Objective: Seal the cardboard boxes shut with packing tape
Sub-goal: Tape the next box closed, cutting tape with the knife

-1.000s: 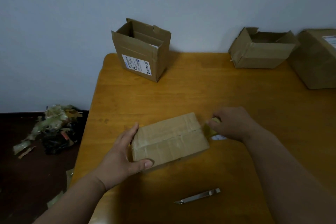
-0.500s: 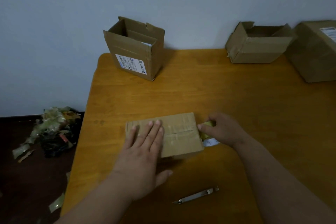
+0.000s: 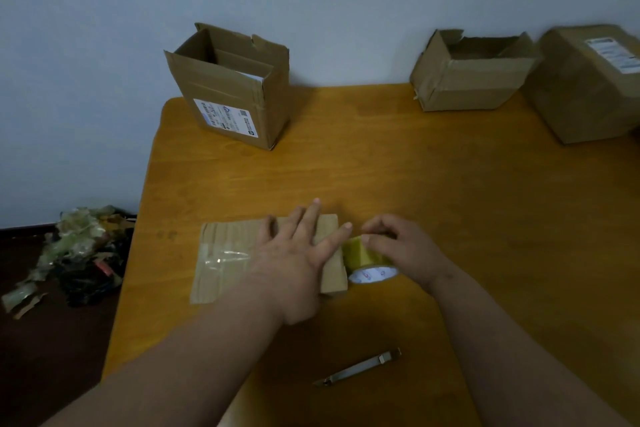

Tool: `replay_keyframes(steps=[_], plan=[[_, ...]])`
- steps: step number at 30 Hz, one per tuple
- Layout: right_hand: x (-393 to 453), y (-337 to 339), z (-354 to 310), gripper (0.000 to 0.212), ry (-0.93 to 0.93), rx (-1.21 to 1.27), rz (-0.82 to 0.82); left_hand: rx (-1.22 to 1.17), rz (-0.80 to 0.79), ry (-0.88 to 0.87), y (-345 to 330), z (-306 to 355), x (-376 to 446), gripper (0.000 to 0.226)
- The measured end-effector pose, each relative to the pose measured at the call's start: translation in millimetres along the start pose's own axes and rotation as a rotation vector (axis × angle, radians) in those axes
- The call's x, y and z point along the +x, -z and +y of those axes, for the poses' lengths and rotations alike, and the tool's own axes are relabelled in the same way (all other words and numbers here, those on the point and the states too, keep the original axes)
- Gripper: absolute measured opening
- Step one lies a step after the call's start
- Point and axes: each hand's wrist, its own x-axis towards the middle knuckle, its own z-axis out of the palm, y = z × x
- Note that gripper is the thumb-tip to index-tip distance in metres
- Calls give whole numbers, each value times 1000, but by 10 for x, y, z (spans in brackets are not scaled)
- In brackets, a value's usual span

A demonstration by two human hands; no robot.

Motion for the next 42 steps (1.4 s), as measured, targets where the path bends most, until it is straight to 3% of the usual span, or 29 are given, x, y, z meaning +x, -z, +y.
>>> replay_keyframes(steps=[2, 6, 9, 11, 15, 18, 20, 24, 31, 35, 39, 42], plan=[[-32, 54, 95, 32, -106, 314, 60, -46, 27, 22, 27, -65, 27, 102], [-113, 125, 288, 57, -256, 846, -10, -101, 118, -18, 77, -117, -86, 103], [-183, 213, 226, 96, -173, 1119, -145, -258, 280, -79, 121, -150, -276, 106], [-226, 270, 8, 90, -26, 1165, -225, -407, 410, -130, 96, -186, -381, 107], [-325, 266, -709, 44, 272, 942, -329, -735, 559, -121, -110, -353, -577, 101], [-407, 3, -1120, 24, 292, 471, -337, -898, 577, -27, -254, -545, -746, 95], [-444, -250, -1281, 32, 327, 240, -351, -1036, 530, 33, -317, -657, -862, 104], [-463, -549, -1465, 54, 392, 140, -347, -1170, 459, 111, -410, -794, -1009, 116], [-408, -558, -1538, 29, 374, 95, -360, -1059, 367, 43, -214, -970, -982, 101], [-380, -417, -1517, 21, 381, 114, -360, -909, 360, 43, -172, -996, -976, 120], [-396, -121, -1501, 43, 407, 13, -221, -894, 325, 87, -159, -1000, -979, 131], [-409, 189, -1437, 48, 412, -250, -85, -896, 301, 103, -132, -1015, -987, 133]])
